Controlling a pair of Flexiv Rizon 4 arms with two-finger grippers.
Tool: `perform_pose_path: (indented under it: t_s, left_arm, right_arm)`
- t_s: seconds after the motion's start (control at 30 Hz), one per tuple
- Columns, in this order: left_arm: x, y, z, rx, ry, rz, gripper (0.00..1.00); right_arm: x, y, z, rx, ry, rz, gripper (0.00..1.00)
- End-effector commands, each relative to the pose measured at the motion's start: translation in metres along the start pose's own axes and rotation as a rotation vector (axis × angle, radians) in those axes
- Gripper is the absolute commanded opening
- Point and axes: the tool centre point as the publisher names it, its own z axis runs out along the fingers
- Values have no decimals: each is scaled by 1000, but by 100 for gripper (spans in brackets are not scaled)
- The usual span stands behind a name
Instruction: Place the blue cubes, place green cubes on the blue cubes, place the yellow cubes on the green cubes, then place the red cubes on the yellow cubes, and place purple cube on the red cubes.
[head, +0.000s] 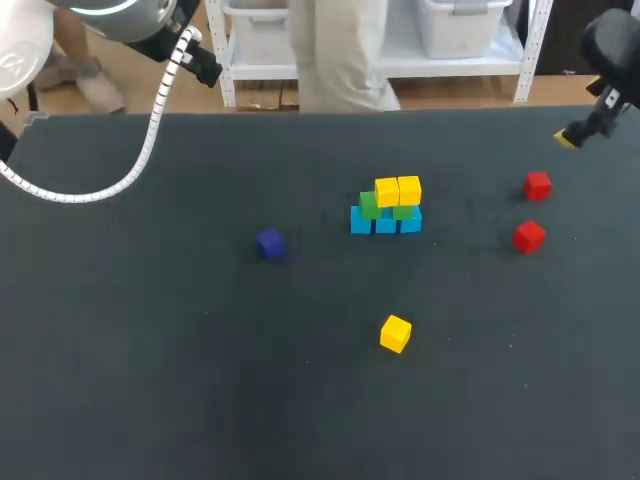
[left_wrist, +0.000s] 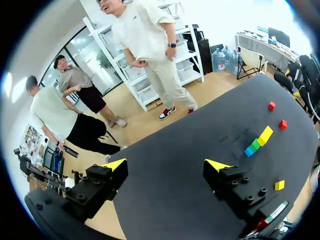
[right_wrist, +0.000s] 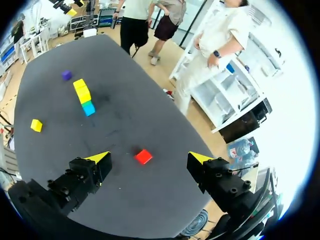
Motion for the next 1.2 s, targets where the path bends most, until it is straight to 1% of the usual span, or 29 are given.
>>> perform_pose_path:
  t_s: [0.03,0.07,0.1,0.13,0.63,0.67,0.73,0.83,0.87,0.93,1.07,1.2]
  left_arm:
    - [0,0,0,1,-1,1,100]
    - [0,0,0,1,-1,1,100]
    - [0,0,0,1,-1,1,100]
    - [0,0,0,1,-1,1,100]
    - [0,0,0,1,-1,1,100]
    - [0,0,0,1,-1,1,100]
    - [0,0,0,1,-1,1,100]
    - [0,0,0,1,-1,1,100]
    - [0,0,0,1,-1,1,100]
    - [0,0,0,1,-1,1,100]
    - [0,0,0,1,-1,1,100]
    - [0,0,0,1,-1,1,100]
  right_arm:
    - [-3,-8,-5,55,9,9,100]
    - [-4,-10,-6,57,9,10,100]
    - [-4,-10,-7,35,10,16,100]
    - [-5,-10,-7,26,35,43,100]
    - [-5,-10,-7,26,35,43,100]
    - [-1,-6,-4,38,21,56,100]
    - [5,0,2,51,-30,129,100]
    - [9,4,10,92,-87,167,100]
    - [8,4,11,119,-116,178,100]
    - [3,1,10,143,-149,197,100]
    - [-10,-8,5,214,-220,217,100]
    - [-19,-14,-1,235,-250,223,100]
